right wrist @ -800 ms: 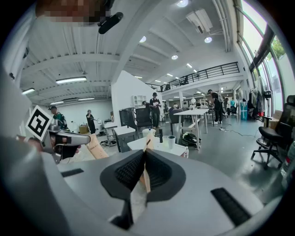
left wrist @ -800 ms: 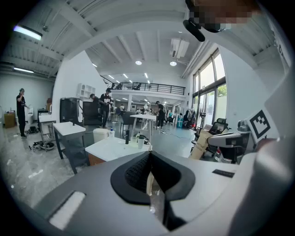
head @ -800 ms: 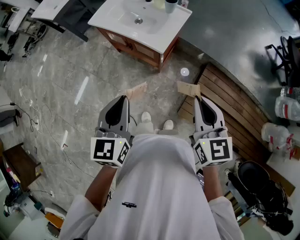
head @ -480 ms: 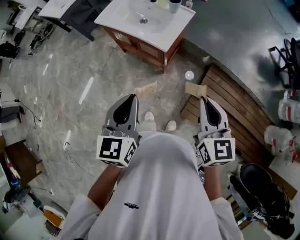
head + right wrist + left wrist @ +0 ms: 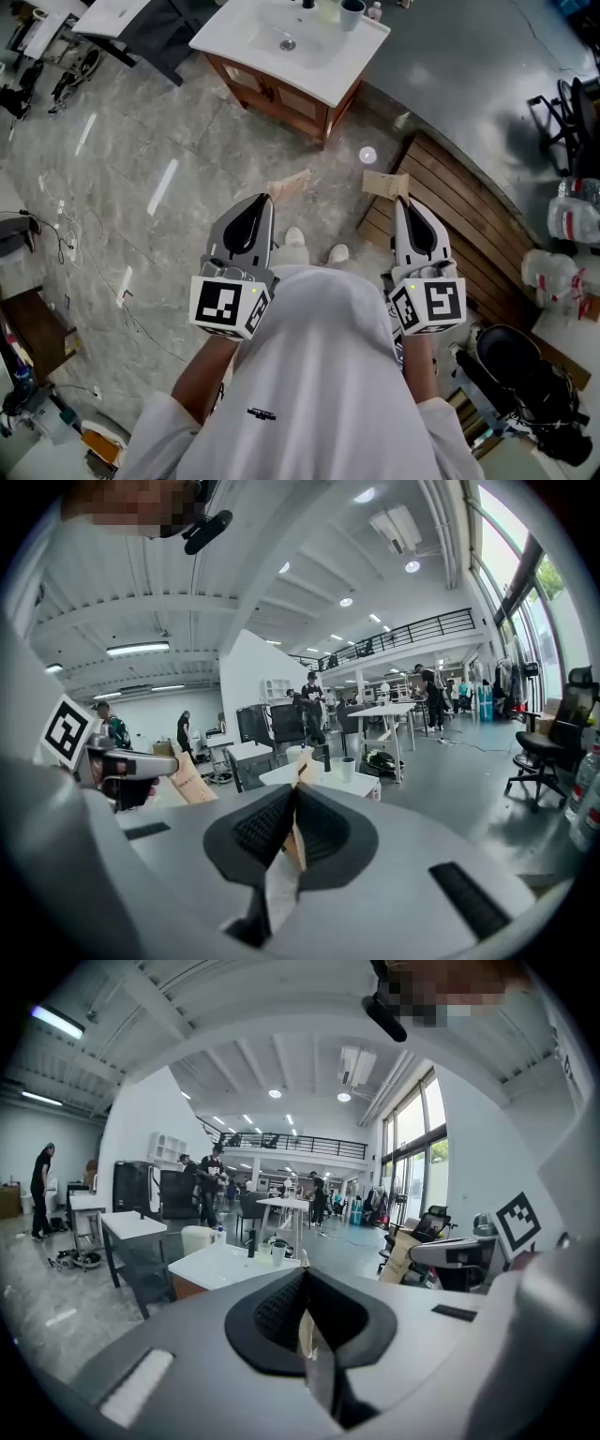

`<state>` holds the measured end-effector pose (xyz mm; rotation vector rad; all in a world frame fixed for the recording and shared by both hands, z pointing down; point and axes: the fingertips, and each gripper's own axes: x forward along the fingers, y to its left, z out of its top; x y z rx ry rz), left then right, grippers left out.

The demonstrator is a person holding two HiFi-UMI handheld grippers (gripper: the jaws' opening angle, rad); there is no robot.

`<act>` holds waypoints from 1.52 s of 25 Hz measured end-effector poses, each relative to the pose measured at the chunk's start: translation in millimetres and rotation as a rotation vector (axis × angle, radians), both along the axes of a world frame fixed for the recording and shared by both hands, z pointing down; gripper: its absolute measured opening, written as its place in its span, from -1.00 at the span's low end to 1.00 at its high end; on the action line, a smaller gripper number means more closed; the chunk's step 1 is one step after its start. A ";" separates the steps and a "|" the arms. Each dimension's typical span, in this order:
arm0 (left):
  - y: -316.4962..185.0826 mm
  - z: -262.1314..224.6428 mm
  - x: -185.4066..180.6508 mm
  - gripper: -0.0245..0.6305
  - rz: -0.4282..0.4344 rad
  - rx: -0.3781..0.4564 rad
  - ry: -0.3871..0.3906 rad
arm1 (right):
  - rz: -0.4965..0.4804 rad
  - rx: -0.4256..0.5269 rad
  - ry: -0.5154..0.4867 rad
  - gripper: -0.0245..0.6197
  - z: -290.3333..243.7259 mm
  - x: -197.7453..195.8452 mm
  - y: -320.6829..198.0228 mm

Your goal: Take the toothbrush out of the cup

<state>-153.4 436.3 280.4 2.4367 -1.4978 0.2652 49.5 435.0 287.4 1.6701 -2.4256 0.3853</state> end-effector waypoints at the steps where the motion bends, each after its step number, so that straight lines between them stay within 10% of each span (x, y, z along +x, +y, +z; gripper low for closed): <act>1: -1.3 -0.1 -6.6 -0.91 -0.002 0.002 0.004 | -0.001 0.000 0.008 -0.90 -0.6 -5.6 -2.0; 18: -53.2 17.5 -84.8 -0.91 0.017 -0.020 0.051 | -0.034 -0.031 0.082 -0.90 5.4 -92.8 -60.5; 38: -243.4 24.9 -14.8 -0.91 -0.069 -0.055 -0.004 | -0.120 -0.020 0.043 -0.90 24.4 -22.4 -283.4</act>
